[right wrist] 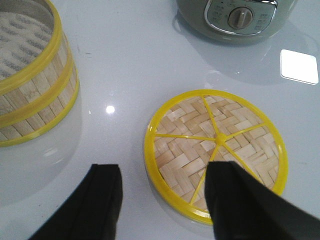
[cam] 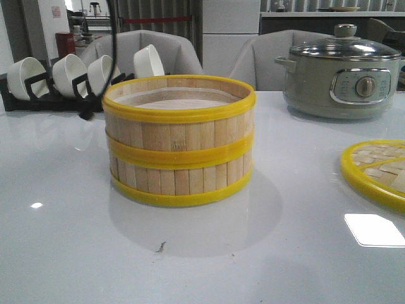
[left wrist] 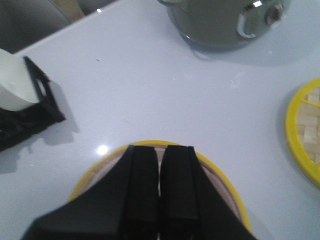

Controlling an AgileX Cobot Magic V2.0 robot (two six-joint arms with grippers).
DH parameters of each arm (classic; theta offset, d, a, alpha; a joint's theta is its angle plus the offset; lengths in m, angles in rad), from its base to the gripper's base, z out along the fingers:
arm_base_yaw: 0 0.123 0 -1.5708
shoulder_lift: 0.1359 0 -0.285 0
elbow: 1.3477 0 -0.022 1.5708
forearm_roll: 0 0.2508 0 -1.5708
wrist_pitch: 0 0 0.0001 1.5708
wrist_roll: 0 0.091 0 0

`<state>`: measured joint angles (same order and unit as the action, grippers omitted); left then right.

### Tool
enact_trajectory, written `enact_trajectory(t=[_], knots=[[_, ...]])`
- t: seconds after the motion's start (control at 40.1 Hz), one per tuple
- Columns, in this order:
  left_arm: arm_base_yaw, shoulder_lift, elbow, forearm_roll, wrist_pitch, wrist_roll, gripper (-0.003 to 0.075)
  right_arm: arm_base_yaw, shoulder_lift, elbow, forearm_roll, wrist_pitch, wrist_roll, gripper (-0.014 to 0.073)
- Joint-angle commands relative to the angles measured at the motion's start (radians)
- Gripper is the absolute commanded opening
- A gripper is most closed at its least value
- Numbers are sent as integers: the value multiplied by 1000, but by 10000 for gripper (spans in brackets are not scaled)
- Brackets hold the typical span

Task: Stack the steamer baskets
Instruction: 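Raise the left gripper away from the stacked baskets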

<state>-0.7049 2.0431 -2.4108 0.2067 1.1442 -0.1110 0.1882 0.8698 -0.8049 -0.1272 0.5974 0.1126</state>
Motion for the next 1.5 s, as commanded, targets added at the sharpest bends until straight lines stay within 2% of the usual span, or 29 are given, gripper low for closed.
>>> enact_trajectory(t=[0.0,0.225,0.399,0.524,0.849,1.073,1.273,1.473], knots=[[65,-141,-39,30,-25,-15,87,0,-5,-35,-15,-73,-1,470],[224,-358,85,7,-24,-15,87,0,-5,-35,-15,-73,-1,470],[317,-559,300,38,-42,-15,87,0,-5,-35,-15,-74,-1,470],[349,-706,482,62,-63,-15,87,0,-5,-35,-14,-76,-1,470],[350,-1107,1000,63,-256,-24,87,0,-5,-35,-14,-85,-1,470],[350,-1373,1280,63,-337,-46,86,0,-5,-35,7,-83,-1,470],[346,-1539,1446,63,-370,-70,87,0,-4,-34,80,-84,-1,470],[346,-1630,1590,62,-408,-72,87,0,-4,-34,87,-83,-1,470]])
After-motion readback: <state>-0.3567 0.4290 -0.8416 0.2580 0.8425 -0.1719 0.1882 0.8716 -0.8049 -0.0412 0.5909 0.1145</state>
